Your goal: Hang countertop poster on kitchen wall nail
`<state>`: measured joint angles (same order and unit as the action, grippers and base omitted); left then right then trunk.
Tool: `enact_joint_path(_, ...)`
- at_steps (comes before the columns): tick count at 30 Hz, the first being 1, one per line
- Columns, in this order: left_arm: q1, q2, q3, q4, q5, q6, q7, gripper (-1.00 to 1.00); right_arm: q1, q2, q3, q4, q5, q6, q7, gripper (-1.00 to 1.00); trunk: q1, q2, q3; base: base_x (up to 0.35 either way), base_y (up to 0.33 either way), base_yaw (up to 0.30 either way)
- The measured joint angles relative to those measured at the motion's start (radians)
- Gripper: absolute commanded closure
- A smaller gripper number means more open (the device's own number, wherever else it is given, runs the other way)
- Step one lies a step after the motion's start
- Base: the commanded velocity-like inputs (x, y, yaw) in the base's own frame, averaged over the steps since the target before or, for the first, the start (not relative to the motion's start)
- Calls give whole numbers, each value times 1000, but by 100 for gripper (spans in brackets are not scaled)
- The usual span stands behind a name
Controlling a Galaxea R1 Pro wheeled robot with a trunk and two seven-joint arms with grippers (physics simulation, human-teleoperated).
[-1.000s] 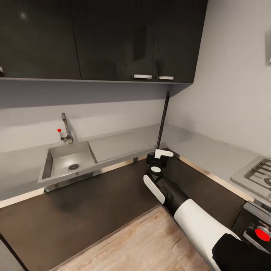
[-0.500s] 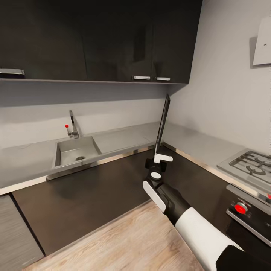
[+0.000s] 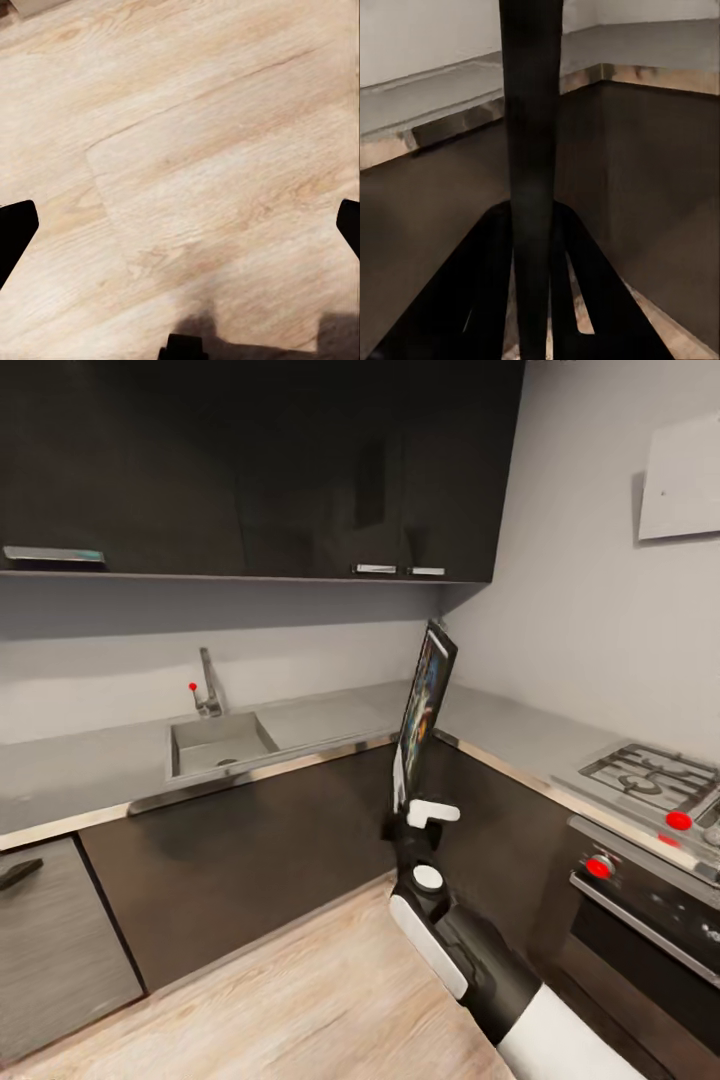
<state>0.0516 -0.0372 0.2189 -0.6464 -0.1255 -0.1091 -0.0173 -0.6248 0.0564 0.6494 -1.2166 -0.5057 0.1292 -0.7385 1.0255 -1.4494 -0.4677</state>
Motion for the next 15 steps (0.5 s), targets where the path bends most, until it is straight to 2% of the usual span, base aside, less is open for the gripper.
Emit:
enact_joint_path(1, 0, 1, -2, 0, -3, 0, -21, -100, 25, -40, 39, -27, 0, -2, 41, 100, 0, 0, 0, -125, 0, 0)
enact_joint_path(3, 0, 1, -3, -2, -5, 0, -42, -100, 42, -76, 74, -42, 3, -6, 74, 100, 0, 0, 0, -72, 0, 0)
enact_joint_path(4, 0, 2, -4, -2, -6, -1, -47, -100, 47, -85, 86, -45, 4, -7, 85, 100, 0, 0, 0, -41, 0, 0)
enact_joint_path(6, 0, 3, -6, -3, -8, -1, -59, -100, 80, -118, 111, -52, 2, -12, 150, 100, 0, 0, 0, -24, 0, 0)
enact_joint_path(8, 0, 5, -7, -2, -8, -1, -62, -100, 100, -138, 118, -53, 7, -20, 201, 100, 0, 0, 0, -13, 0, 0)
enact_joint_path(9, 0, 14, -9, -2, -7, -1, -65, -100, 121, -179, 123, -50, 9, -46, 298, 100, 0, 0, 0, -7, 0, 0)
enact_joint_path(10, 0, 19, -10, -2, -7, -1, -66, -100, 128, -198, 125, -48, 13, -62, 340, 100, -1, 0, 0, -4, 0, 0)
enact_joint_path(11, 0, 27, -9, -2, -7, 0, -70, -100, 142, -247, 127, -39, 18, -114, 452, 100, 0, 0, 0, -3, 0, 0)
enact_joint_path(13, 0, 30, -9, -2, -7, 0, -75, -100, 149, -277, 127, -34, 22, -145, 525, 100, -1, 0, 0, -2, 0, 0)
enact_joint_path(14, 0, 33, -10, -1, -7, 0, -82, -100, 157, -300, 127, -30, 23, -165, 591, 100, -1, 0, 0, -1, 0, 0)
enact_joint_path(15, 0, 33, -10, -1, -7, 0, -86, -100, 163, -312, 127, -29, 24, -173, 627, 100, -1, 0, 0, 0, 0, 0)
